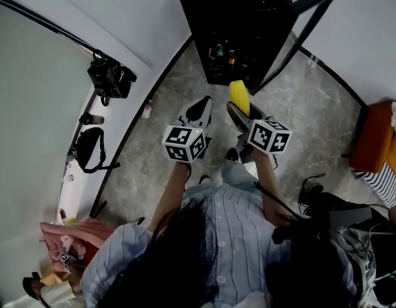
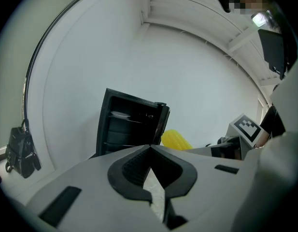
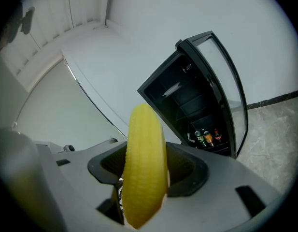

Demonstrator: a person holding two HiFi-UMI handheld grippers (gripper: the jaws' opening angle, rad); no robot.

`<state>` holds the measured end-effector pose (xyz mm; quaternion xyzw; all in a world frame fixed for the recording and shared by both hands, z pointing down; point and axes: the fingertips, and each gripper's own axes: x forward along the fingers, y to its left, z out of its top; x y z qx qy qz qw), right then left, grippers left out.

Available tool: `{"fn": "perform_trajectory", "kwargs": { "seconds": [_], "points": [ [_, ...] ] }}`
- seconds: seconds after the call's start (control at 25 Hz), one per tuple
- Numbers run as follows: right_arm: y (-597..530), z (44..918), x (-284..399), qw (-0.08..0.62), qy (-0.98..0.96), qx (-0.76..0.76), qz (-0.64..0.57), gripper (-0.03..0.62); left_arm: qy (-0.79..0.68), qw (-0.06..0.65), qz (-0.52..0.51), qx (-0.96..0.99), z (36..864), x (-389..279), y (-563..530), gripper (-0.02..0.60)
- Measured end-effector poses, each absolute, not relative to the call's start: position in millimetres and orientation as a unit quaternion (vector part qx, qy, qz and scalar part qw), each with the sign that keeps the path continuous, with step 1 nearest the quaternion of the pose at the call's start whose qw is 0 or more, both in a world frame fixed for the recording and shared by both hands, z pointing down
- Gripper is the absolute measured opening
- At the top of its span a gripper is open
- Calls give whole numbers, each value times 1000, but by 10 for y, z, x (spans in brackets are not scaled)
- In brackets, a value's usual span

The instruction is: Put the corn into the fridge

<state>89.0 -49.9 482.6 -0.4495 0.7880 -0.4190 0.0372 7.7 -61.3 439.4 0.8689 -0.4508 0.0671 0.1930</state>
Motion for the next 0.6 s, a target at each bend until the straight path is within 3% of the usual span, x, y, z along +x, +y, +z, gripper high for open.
{"fn": "perform_trajectory", "kwargs": {
  "seconds": [0.6],
  "points": [
    [-882,4743,1130,39,792,-443,-419,239,-461,176,78,866,4315,270,-827,9]
  ]
}}
